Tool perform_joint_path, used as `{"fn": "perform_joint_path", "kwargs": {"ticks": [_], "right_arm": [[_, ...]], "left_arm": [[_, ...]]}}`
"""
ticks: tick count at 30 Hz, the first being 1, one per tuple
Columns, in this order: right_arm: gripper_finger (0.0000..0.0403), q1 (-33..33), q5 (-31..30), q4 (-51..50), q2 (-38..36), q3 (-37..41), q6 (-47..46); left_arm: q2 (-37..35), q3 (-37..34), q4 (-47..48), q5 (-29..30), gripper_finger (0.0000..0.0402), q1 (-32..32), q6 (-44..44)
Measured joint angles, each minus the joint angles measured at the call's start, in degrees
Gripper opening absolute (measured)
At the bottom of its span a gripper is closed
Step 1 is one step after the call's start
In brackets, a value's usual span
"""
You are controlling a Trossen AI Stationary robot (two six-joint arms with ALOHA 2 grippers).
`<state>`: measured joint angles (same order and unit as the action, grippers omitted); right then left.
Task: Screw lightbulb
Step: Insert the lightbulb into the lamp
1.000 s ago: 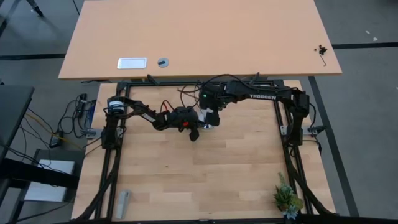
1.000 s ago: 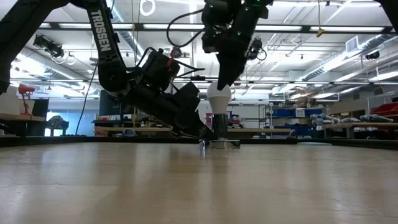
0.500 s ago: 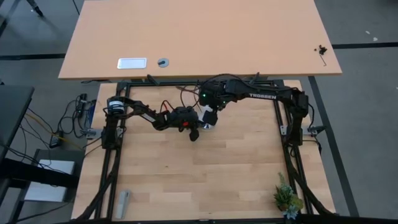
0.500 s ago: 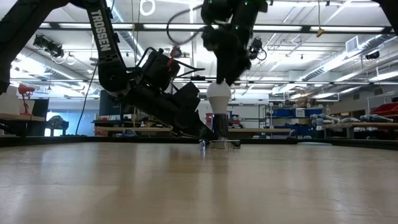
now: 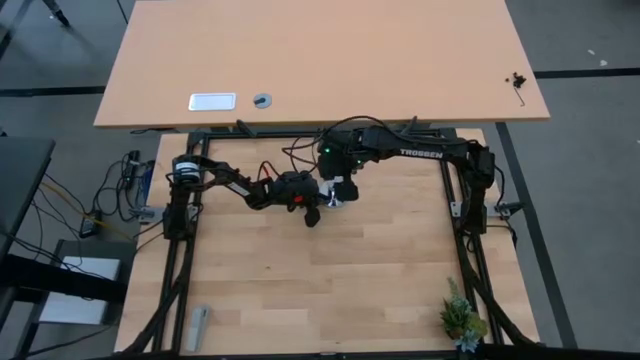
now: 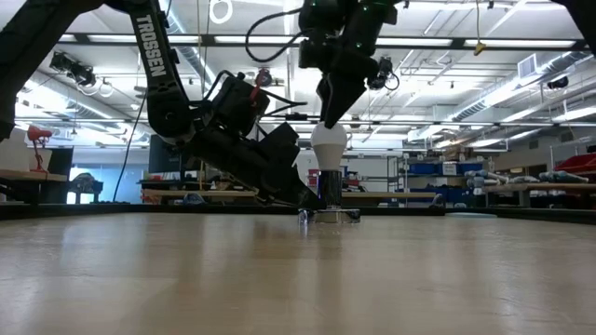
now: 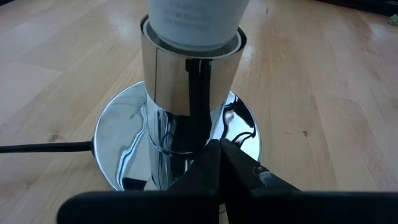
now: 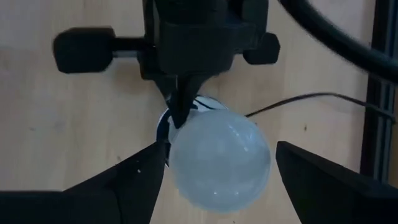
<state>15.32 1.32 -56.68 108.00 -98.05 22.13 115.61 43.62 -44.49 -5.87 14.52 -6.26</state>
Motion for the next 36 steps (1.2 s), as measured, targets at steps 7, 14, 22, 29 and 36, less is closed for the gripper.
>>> {"fn": "perform_joint_path", "kwargs": {"ticks": [7, 14, 22, 29, 36], "right_arm": [[0.0286, -0.02, -0.95, 0.71, 1.07, 0.11, -6.19], [0.0265, 0.1, -4.61, 0.18, 2.29, -0.27, -27.26], [0.0288, 0.52, -3.63, -1.06, 2.39, -1.6, -37.13], [0.0316, 0.38, -3.56, -1.75, 2.3, -5.95, -29.53], [0.0326, -0.78, -2.78, -4.28, 2.13, -7.81, -5.54]], "left_arm": [[-0.01, 0.0, 0.0, -0.09, 0.0009, 0.0, 0.0], [-0.02, 0.0, -0.02, -0.14, 0.0009, 0.0, 0.0], [-0.01, 0.0, 0.0, -0.2, 0.0009, 0.0, 0.0], [0.0, 0.0, 0.0, -0.24, 0.0009, 0.0, 0.0], [0.0, 0.0, 0.0, -0.22, 0.0009, 0.0, 0.0]]}}
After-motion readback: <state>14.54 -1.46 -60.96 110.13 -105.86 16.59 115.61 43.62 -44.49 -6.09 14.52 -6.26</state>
